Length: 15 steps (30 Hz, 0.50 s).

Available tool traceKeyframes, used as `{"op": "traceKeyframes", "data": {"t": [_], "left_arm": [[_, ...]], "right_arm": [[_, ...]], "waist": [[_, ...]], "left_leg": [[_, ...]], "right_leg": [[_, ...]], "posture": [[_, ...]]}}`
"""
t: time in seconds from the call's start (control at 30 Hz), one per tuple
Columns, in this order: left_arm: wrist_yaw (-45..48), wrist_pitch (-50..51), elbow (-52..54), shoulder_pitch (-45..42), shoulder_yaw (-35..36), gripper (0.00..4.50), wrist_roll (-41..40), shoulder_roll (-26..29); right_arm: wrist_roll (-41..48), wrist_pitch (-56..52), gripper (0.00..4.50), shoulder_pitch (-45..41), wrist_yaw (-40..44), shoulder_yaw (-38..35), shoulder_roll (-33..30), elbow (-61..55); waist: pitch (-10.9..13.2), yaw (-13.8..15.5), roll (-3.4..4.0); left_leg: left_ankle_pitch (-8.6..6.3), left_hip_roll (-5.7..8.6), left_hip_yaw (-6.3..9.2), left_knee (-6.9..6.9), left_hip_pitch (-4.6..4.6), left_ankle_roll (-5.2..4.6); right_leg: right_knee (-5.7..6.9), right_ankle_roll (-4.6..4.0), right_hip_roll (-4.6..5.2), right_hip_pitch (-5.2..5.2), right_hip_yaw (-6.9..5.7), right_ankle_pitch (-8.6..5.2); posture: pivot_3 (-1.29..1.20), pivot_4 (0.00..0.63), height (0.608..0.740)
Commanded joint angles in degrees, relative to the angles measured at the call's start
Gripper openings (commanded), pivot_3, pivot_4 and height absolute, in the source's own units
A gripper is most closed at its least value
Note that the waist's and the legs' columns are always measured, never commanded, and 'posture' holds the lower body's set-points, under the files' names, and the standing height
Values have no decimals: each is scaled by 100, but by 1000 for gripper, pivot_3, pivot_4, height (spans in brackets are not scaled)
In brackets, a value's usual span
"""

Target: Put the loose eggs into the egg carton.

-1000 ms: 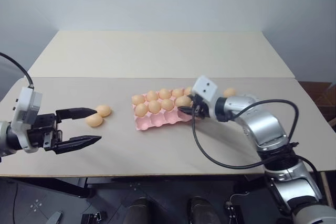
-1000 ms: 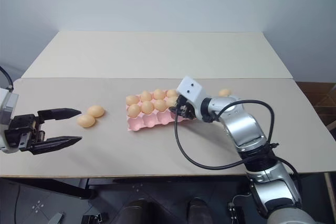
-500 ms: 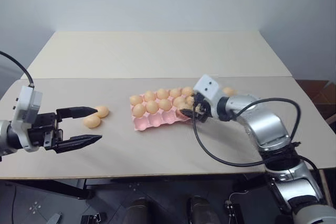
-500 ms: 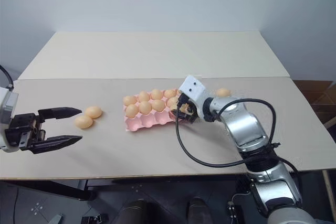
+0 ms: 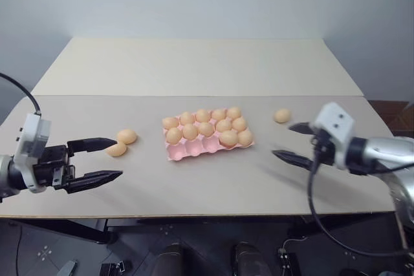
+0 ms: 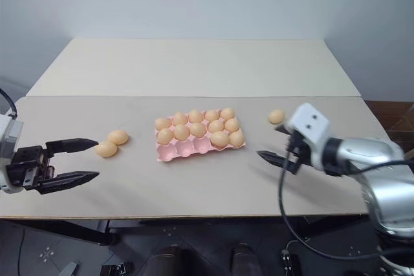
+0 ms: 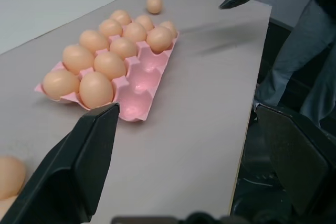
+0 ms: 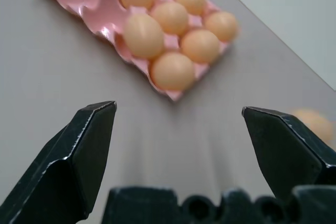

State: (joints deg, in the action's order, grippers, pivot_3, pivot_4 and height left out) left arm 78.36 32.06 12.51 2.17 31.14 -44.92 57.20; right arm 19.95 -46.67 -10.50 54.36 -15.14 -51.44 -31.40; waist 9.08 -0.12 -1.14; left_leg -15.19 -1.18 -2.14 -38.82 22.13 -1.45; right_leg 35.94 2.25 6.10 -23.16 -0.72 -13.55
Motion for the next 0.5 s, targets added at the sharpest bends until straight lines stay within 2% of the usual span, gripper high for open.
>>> {"op": "traceKeyframes", "data": {"t": [0.03, 0.13, 0.27, 0.4, 0.5], "left_arm": [[43, -181, 37, 15, 202, 4500, 6, 24], [5, -229, 40, 3, 160, 4500, -11, -30], [-94, -244, 10, -195, 99, 4500, -99, -130], [-293, -108, -83, -588, 99, 4500, -312, -228], [-367, -90, -155, -898, 35, 4500, -369, -224]], "right_arm": [[77, 656, 4481, 638, 248, -549, -43, -49], [141, 840, 4481, 895, 157, -612, 45, 45], [202, 827, 4481, 690, -82, -493, 63, 184], [278, 701, 4481, 101, -299, -218, 75, 501], [-171, 667, 4481, -879, -762, 561, 282, 1309]], "waist": [[1, -6, -2], [2, -47, -2], [2, -61, -3], [2, -53, -3], [4, -94, -7]], "left_leg": [[0, -3, -2, 0, -3, 0], [2, -10, -11, -2, -8, 3], [4, -30, -16, -9, -11, 6], [4, -52, -20, -10, -8, 8], [4, -63, -23, -8, -7, 8]], "right_leg": [[0, 0, -1, 2, 1, 0], [2, 1, -6, 1, 12, -1], [4, 1, -25, 1, 18, 1], [-3, -18, -50, -2, 19, 12], [-3, -25, -64, -6, 20, 15]], "posture": [[0, 150, 740], [0, 150, 740], [0, 150, 740], [0, 150, 740], [0, 150, 740]]}}
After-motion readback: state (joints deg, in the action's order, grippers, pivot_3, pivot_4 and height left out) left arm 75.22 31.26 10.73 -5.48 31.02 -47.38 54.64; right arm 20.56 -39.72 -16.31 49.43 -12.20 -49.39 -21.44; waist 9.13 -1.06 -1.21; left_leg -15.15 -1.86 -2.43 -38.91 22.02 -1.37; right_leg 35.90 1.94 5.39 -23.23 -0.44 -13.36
